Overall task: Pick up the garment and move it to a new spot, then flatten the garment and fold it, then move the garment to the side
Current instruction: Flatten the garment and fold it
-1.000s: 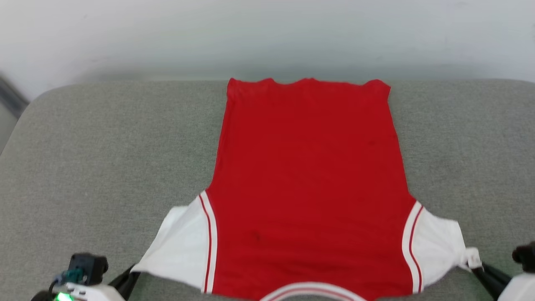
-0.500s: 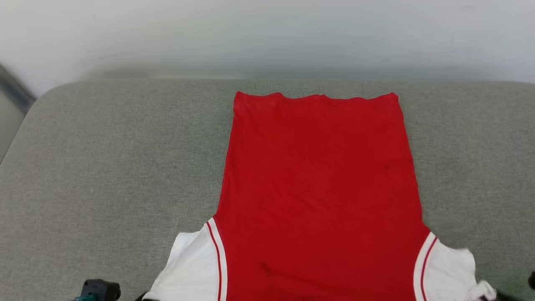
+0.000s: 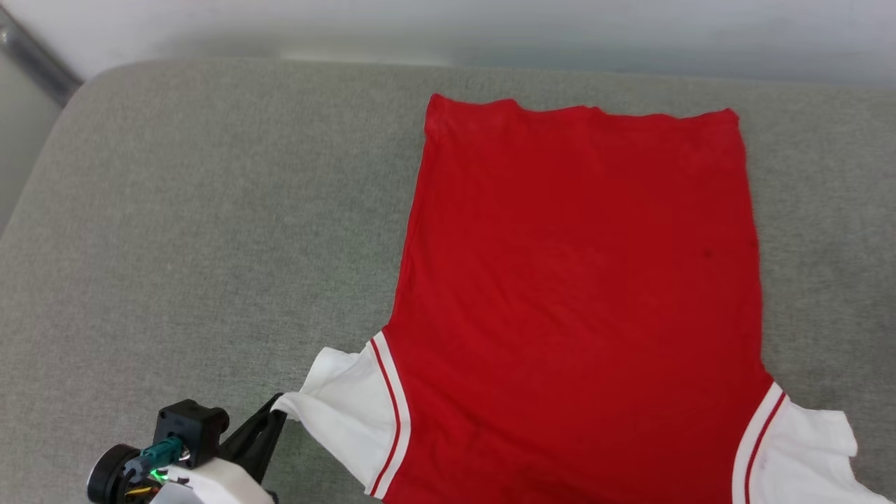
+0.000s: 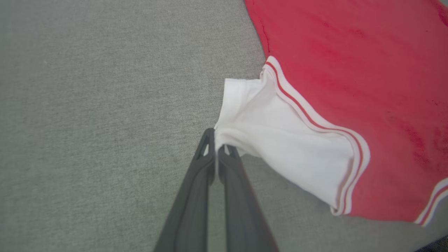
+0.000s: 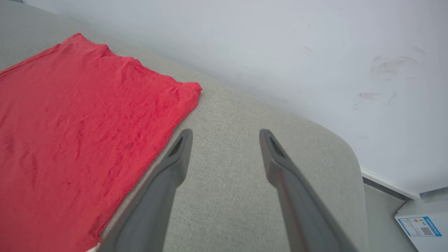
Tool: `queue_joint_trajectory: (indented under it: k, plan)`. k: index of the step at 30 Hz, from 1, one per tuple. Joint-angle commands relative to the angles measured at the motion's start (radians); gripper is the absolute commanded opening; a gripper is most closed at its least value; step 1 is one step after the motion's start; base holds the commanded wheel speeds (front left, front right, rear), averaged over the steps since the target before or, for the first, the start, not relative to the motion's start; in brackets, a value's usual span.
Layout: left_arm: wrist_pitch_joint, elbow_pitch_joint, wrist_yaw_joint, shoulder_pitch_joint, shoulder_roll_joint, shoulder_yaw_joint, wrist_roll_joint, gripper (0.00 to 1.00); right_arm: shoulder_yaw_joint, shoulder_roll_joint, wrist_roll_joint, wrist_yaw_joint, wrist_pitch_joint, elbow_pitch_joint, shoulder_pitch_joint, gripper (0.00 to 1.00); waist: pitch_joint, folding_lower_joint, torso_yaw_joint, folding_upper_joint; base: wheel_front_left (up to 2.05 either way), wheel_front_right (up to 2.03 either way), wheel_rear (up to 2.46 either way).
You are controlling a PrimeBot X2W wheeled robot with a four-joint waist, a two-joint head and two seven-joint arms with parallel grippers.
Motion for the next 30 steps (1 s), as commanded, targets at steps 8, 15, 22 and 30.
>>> queue_joint_trajectory:
  k: [8,15,22,30]
  plan:
    - [-0.009,-0.075,0.008,-0.086,-0.055,0.017,0.069,0.0,0.062,0.008,-0.018,-0.001,0.503,0.028,-0.356,1.0,0.193,-0.0001,0.115,-0.0001,0.0,0.0,0.0]
    - [-0.012,-0.094,0.014,-0.132,-0.107,0.031,0.116,0.0,0.088,0.121,-0.088,-0.001,0.837,0.152,-0.611,1.0,0.303,-0.0001,0.18,-0.0001,0.0,0.0,0.0]
    - [-0.014,-0.112,0.013,-0.151,-0.153,0.049,0.156,0.0,0.057,0.213,-0.193,-0.001,0.931,0.251,-0.733,1.0,0.382,-0.0001,0.235,-0.0001,0.0,0.0,0.0]
    - [-0.013,-0.09,0.008,-0.139,-0.191,0.076,0.188,0.0,0.069,0.266,-0.232,0.0,0.942,0.339,-0.636,1.0,0.419,-0.0001,0.253,-0.0001,0.0,0.0,0.0]
